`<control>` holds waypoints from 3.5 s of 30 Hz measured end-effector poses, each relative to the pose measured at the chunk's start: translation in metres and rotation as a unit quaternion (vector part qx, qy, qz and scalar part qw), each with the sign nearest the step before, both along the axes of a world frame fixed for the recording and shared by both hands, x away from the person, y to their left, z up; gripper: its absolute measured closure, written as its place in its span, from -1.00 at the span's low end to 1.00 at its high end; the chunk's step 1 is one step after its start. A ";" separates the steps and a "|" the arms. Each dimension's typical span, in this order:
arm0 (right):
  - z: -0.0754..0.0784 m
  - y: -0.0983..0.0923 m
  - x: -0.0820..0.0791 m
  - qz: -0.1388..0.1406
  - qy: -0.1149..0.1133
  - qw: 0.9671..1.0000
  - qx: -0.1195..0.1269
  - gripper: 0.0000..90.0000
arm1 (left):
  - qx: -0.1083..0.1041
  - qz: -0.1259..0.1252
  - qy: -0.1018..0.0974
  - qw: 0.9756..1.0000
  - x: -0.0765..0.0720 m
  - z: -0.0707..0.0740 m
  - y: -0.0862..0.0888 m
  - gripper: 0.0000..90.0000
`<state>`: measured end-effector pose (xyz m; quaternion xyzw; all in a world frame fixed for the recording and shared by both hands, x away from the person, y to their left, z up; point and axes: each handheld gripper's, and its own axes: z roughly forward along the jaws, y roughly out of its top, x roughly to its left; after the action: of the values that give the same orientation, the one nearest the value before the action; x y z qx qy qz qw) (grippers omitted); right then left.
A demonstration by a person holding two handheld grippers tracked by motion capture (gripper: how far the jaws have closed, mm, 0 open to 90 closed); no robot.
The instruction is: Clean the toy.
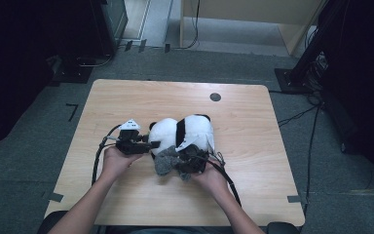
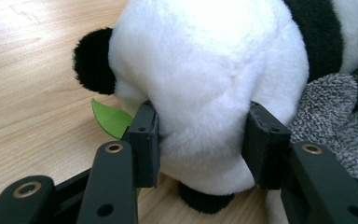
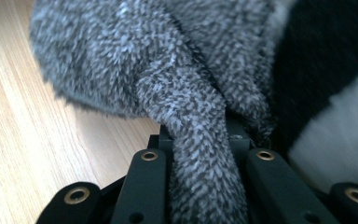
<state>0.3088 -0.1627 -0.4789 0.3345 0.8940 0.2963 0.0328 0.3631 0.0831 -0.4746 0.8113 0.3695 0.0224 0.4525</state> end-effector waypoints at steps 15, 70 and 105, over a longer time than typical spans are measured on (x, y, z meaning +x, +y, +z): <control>0.032 -0.037 -0.005 -0.020 -0.011 1.000 0.012 0.69 | -0.004 0.001 0.001 1.000 0.001 0.000 0.001 0.19; 0.077 -0.026 0.037 -0.071 -0.096 0.990 0.070 0.67 | -0.015 0.008 0.004 1.000 0.009 0.002 0.000 0.21; -0.004 -0.022 0.011 -0.013 0.000 0.999 -0.032 0.69 | 0.003 0.003 -0.001 1.000 0.007 0.002 0.000 0.24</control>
<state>0.3200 -0.1845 -0.4826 0.3449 0.8985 0.2673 0.0477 0.3697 0.0831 -0.4725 0.8112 0.3718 0.0257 0.4507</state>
